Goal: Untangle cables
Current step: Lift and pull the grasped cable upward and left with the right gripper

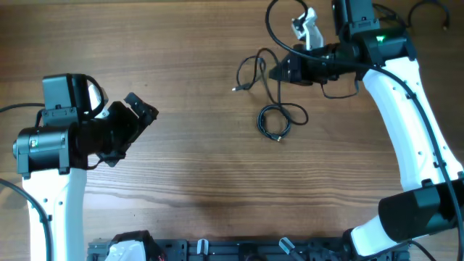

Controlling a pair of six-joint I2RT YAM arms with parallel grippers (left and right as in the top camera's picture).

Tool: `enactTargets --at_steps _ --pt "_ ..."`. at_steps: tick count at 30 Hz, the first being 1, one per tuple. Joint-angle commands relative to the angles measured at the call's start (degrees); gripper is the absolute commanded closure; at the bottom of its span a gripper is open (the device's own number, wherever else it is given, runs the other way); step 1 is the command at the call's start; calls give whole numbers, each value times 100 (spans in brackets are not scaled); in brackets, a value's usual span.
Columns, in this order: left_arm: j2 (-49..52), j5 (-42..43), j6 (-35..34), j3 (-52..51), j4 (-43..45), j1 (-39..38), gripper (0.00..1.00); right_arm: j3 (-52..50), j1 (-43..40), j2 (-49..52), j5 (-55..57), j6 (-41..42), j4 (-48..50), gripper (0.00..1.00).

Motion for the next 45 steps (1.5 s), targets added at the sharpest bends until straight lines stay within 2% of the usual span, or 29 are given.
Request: enactTargets --at_steps 1,3,7,10,12,14,16,17,18,19,20,22,24,26,28,31,34,37,41,45 --pt "2 -70 46 -7 15 -24 0 127 -20 -122 -1657 59 632 96" --pt "2 -72 46 -7 15 -24 0 133 -20 -188 -2308 785 1556 96" --pt "2 -70 48 -7 15 -24 0 133 -20 -501 -2299 1779 2559 96" --pt "2 -70 48 -7 15 -24 0 131 -20 -553 -2092 1744 2398 96" --pt "2 -72 48 -7 15 -24 0 131 -20 -553 -1213 1742 1921 95" --pt "2 -70 46 -7 15 -24 0 131 -17 -553 321 1803 1303 96" --pt "2 -72 46 -7 15 -24 0 133 -20 -570 -1128 1731 1930 96" --pt "2 -70 46 -7 15 -24 0 133 -20 -570 -2557 1954 2894 96" --pt "2 -70 46 -7 15 -24 0 133 -17 -570 -3475 2839 4094 96" --pt "2 -72 46 -7 15 -24 0 133 -17 -570 -3694 3539 4863 96" --pt "2 -72 46 -7 15 -24 0 133 -13 -570 -3674 3829 5233 96" --pt "2 -70 46 -7 15 -24 0 129 -11 -570 -3469 3797 4892 96" --pt "2 -72 46 -7 15 -24 0 125 76 -570 -2997 2874 3392 95" --pt "2 -72 48 -7 15 -24 0 125 275 -570 -1998 2081 2105 96" --pt "2 -70 46 -7 15 -24 0 127 667 -584 -466 1443 1161 96" --pt "2 -68 42 -7 28 -24 0 129 1176 -636 -474 1241 1189 96" --pt "2 -70 46 -7 168 -24 0 129 1421 -673 -1215 1250 1447 96" --pt "0 92 -2 -7 175 -24 0 129 1427 -675 -2070 1300 1685 96" --pt "28 105 0 -7 389 -24 0 129 1429 -678 -2465 1137 1720 96" --pt "509 199 -168 -7 118 -24 0 129 1429 -678 -2747 1165 2205 96"
